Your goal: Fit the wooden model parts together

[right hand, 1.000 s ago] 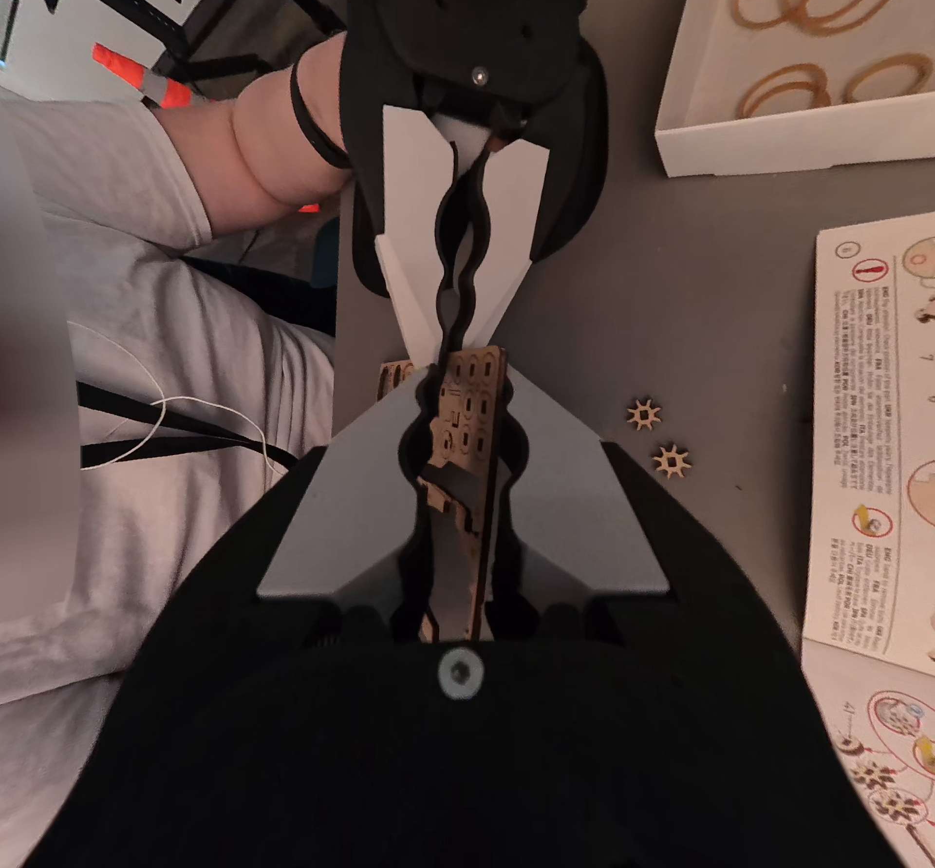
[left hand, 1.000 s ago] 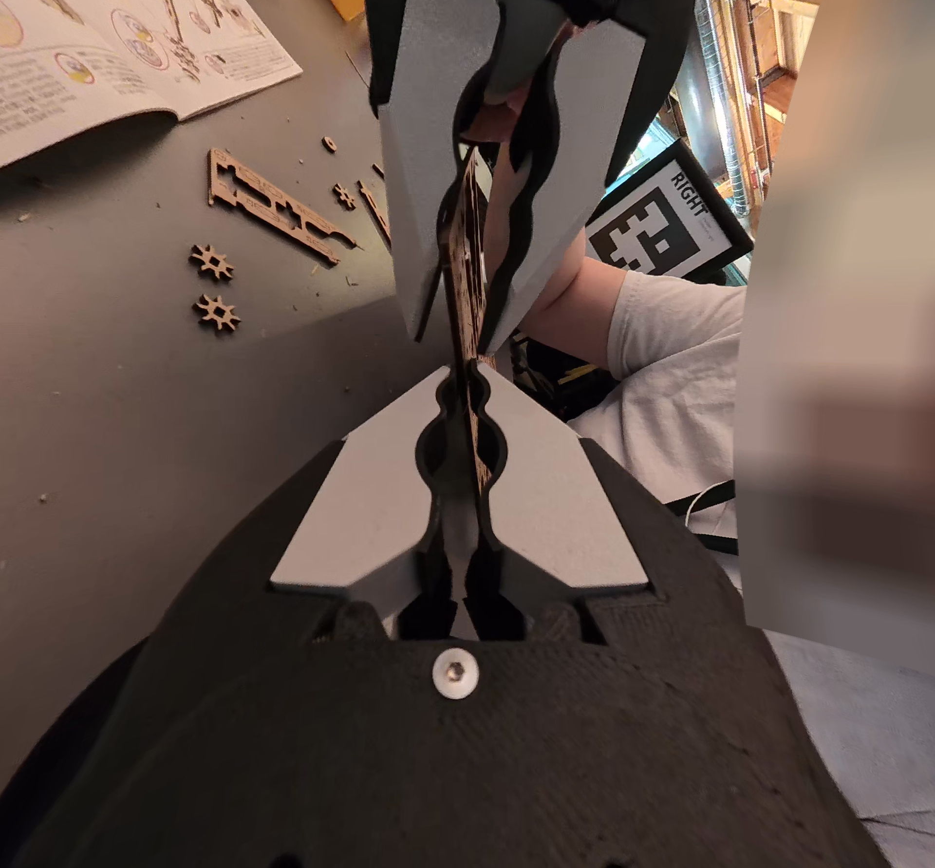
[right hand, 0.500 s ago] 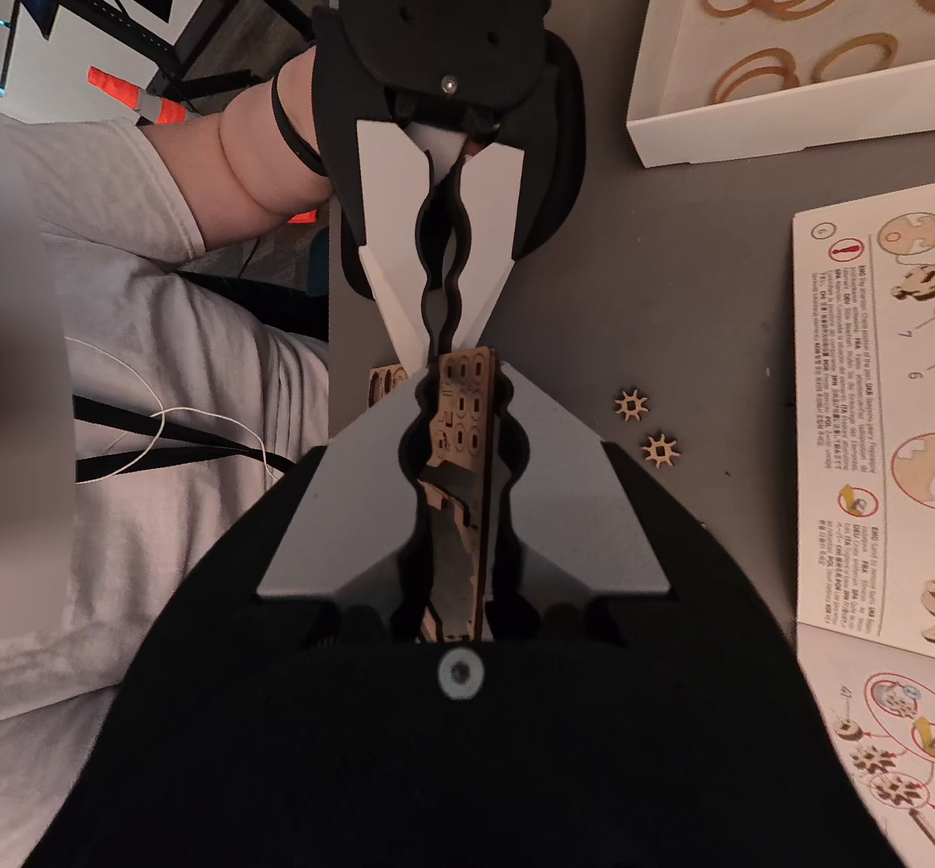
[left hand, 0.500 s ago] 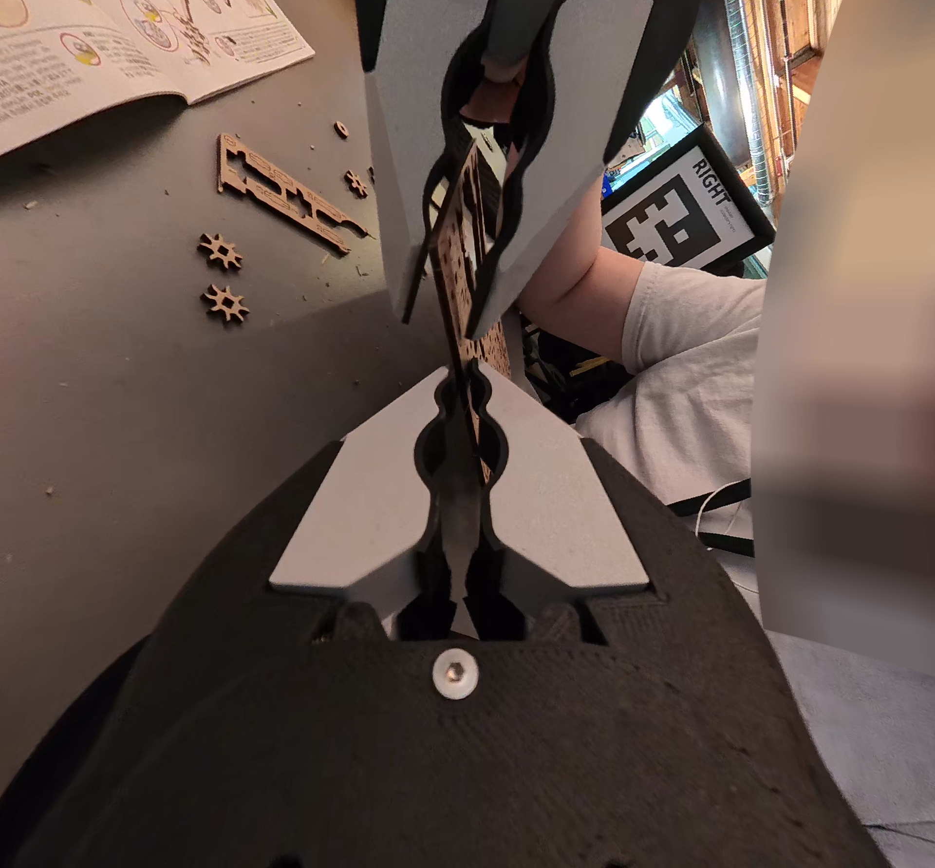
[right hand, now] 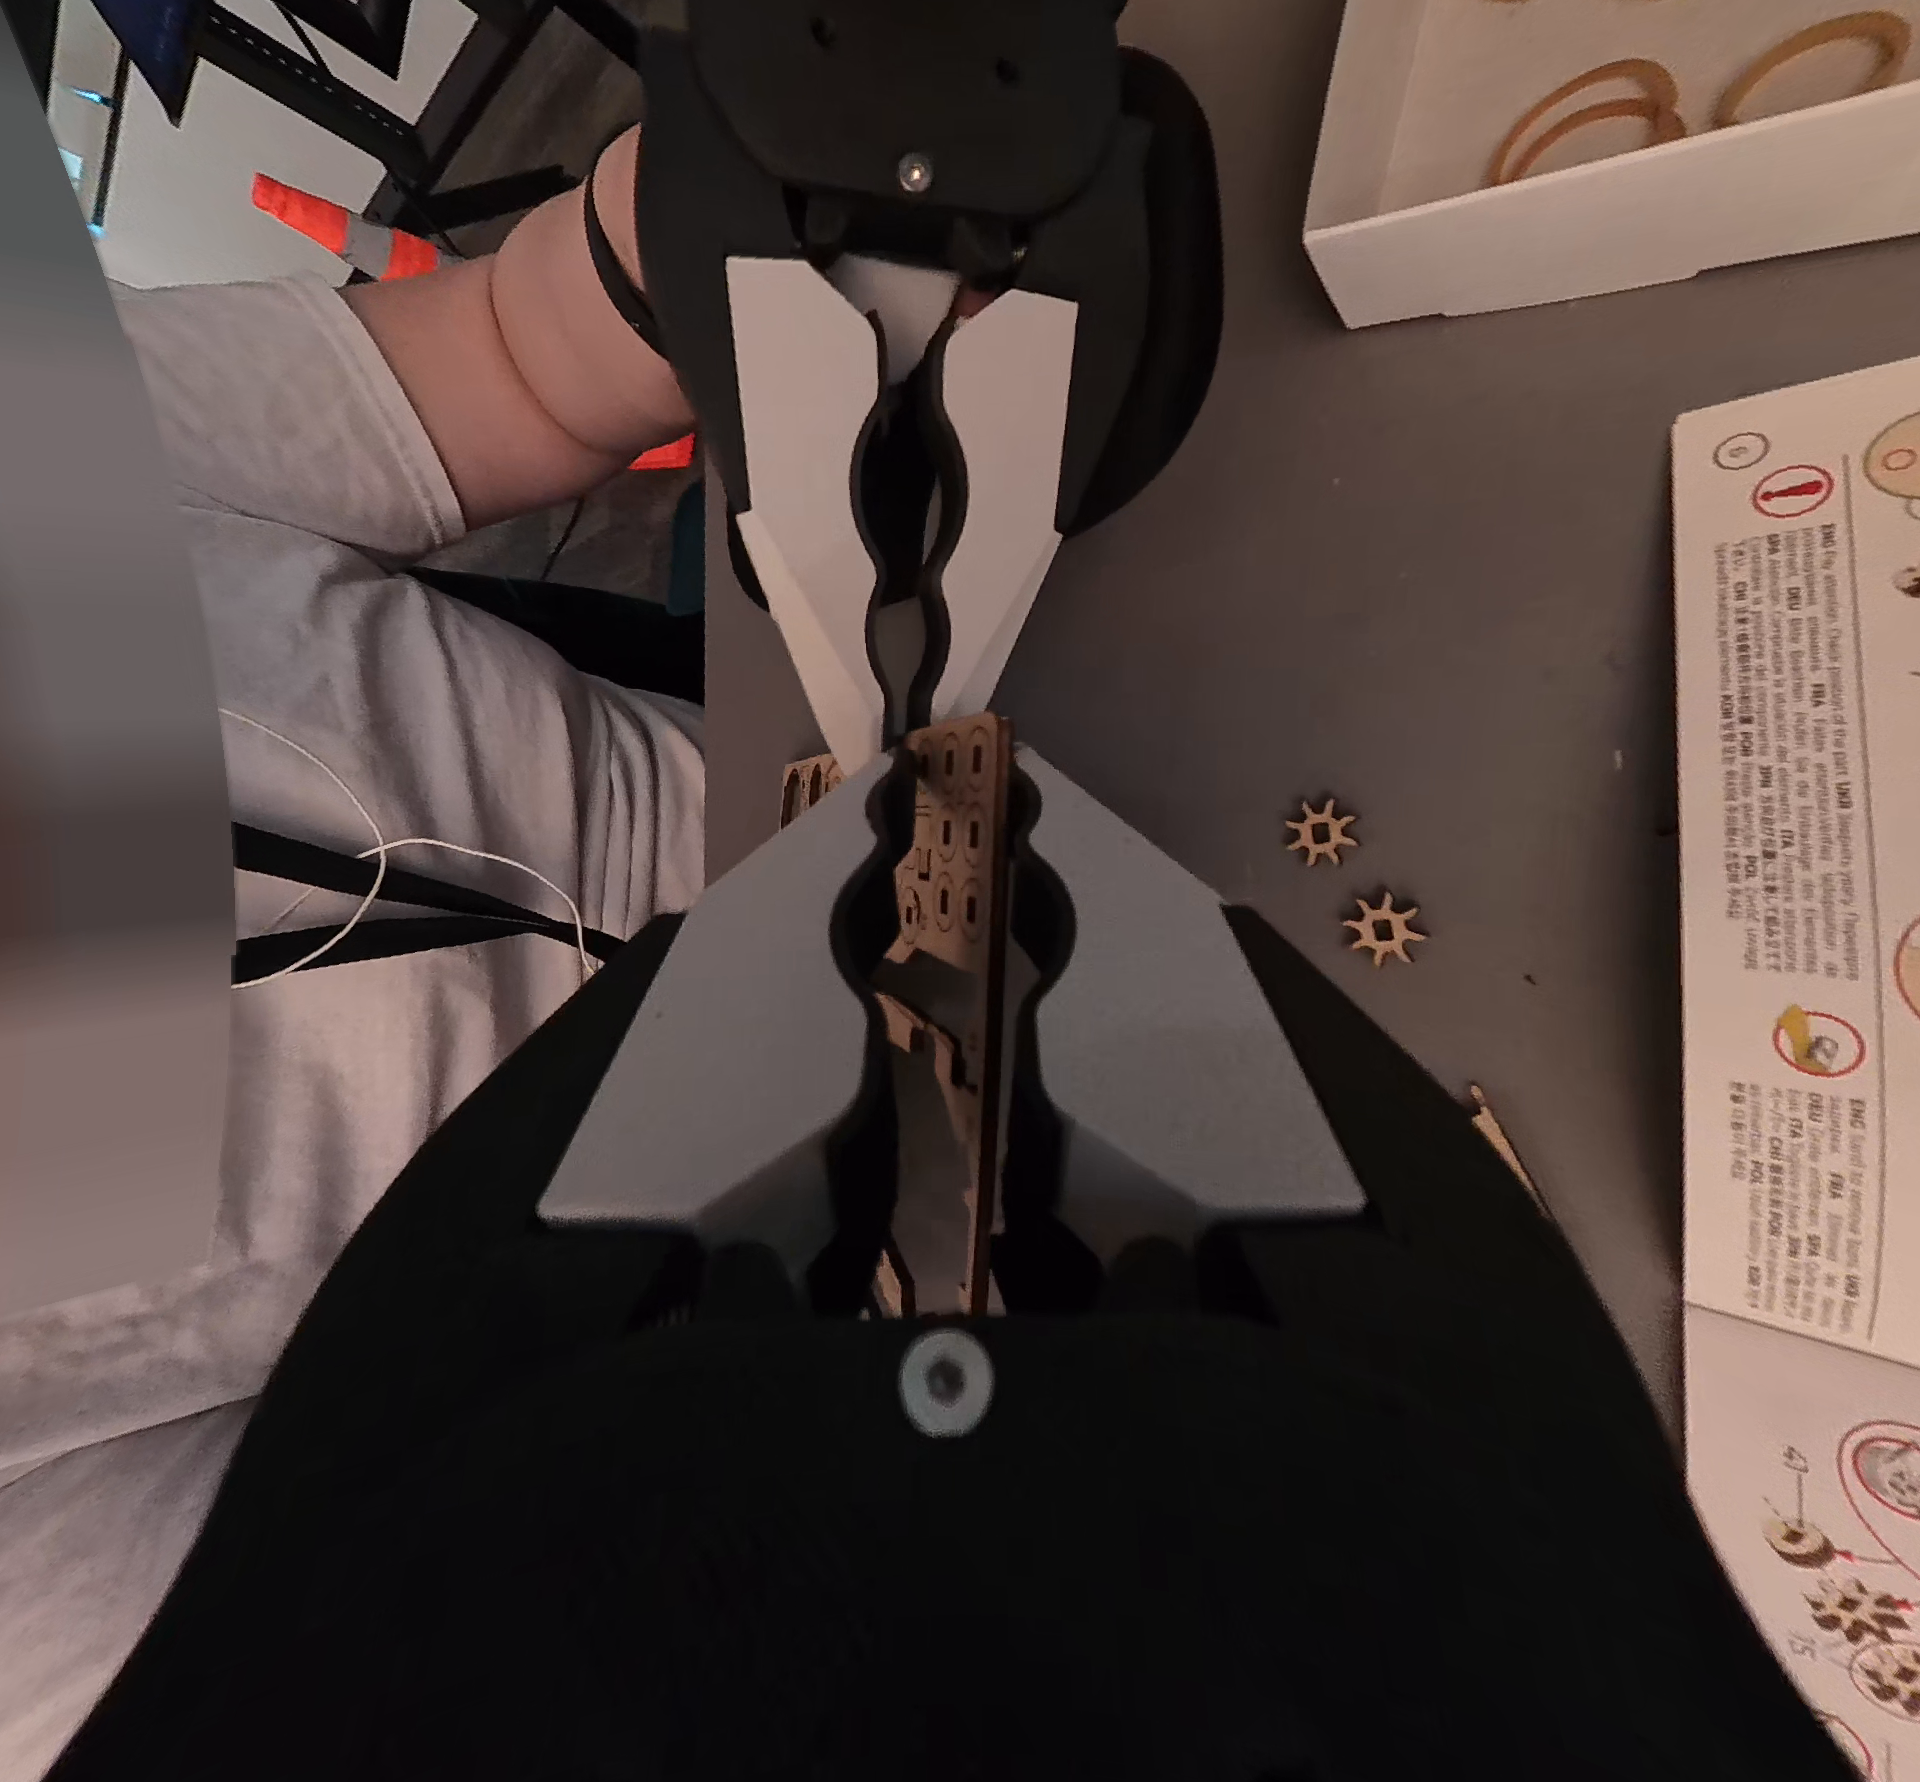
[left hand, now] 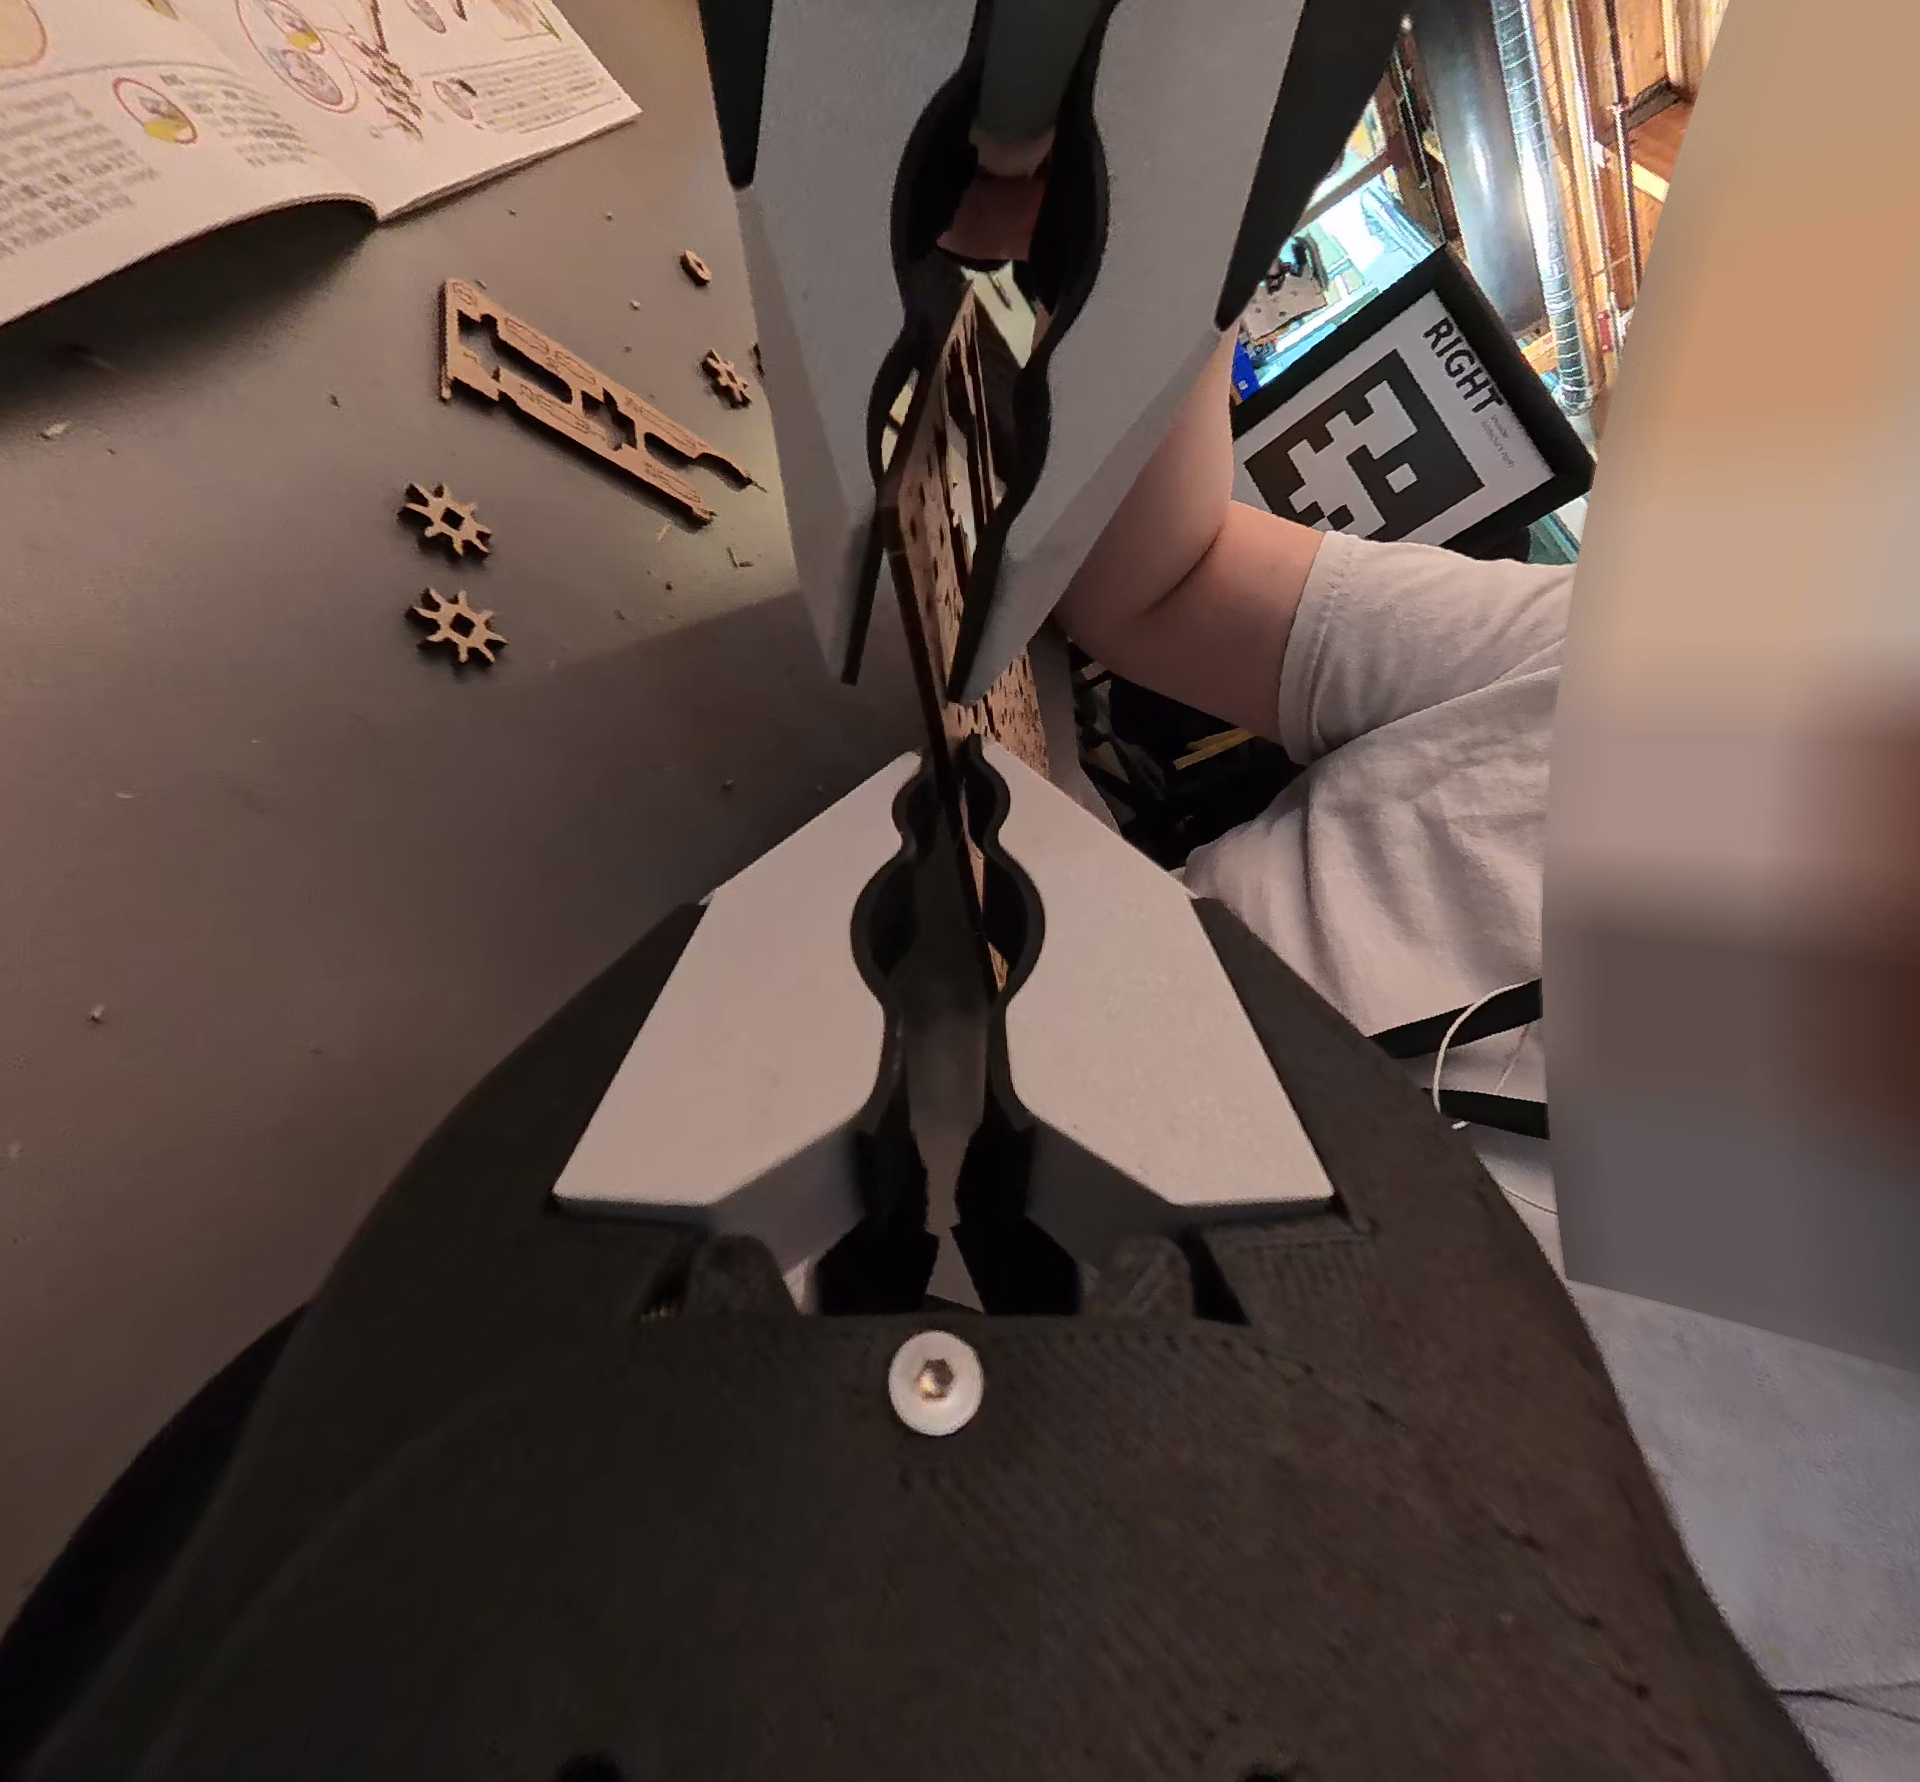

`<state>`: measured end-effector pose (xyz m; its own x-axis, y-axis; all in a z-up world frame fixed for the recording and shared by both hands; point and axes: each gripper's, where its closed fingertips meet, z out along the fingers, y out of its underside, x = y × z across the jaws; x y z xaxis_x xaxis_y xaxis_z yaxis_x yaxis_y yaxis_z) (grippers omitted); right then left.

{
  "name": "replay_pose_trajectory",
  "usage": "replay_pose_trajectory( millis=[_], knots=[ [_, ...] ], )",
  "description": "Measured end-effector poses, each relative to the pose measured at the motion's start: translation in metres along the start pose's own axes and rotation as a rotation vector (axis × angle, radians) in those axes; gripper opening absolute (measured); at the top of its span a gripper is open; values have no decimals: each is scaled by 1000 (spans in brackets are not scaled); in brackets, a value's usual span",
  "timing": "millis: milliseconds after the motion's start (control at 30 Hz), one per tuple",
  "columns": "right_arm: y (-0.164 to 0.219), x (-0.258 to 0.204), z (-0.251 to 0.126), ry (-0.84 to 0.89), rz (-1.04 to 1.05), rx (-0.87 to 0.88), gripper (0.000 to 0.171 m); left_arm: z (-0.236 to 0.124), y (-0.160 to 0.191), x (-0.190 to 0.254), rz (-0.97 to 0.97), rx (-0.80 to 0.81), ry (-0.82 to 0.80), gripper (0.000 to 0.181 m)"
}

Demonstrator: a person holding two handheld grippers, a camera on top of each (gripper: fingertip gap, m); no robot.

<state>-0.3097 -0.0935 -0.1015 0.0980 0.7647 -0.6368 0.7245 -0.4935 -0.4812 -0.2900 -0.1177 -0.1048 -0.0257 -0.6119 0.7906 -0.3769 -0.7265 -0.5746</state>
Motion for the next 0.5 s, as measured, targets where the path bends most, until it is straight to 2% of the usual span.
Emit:
replay_pose_trajectory(
  millis=[500],
  knots=[
    [-2,1,0,-11,-11,5,12,-1,-1,0,-20,21,6,0]
  ],
)
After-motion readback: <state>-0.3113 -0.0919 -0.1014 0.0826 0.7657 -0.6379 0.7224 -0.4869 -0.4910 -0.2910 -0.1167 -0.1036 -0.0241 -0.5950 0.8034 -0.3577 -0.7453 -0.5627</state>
